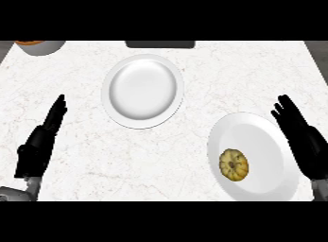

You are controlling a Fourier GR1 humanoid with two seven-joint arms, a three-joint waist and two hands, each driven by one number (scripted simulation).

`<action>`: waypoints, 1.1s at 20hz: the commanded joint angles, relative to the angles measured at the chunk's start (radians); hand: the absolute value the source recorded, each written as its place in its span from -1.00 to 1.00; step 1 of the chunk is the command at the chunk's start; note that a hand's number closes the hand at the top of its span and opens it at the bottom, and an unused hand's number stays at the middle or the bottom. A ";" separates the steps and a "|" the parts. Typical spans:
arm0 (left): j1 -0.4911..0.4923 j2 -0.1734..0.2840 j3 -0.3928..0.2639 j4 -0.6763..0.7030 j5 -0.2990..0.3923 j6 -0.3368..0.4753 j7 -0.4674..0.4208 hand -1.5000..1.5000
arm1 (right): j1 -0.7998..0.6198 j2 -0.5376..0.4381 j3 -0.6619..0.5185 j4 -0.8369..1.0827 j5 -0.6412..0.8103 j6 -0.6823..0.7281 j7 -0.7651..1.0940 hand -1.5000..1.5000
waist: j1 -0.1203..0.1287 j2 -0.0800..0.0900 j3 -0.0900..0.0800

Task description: Pick the squash from the plate and place it in the plate

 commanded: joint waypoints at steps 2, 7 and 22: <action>0.054 -0.005 0.025 0.050 -0.045 0.002 -0.084 0.00 | -0.023 0.063 0.062 -0.173 0.098 -0.107 0.038 -1.00 | -0.009 -0.016 0.006; 0.072 0.077 0.055 0.061 -0.063 0.006 -0.058 0.00 | -0.112 -0.117 0.091 -0.109 0.500 -0.273 -0.038 -1.00 | -0.021 -0.037 -0.019; 0.132 0.035 0.082 0.044 -0.079 0.019 -0.109 0.00 | 0.343 0.255 0.536 -0.318 1.254 -0.692 -0.055 -1.00 | -0.026 -0.017 0.003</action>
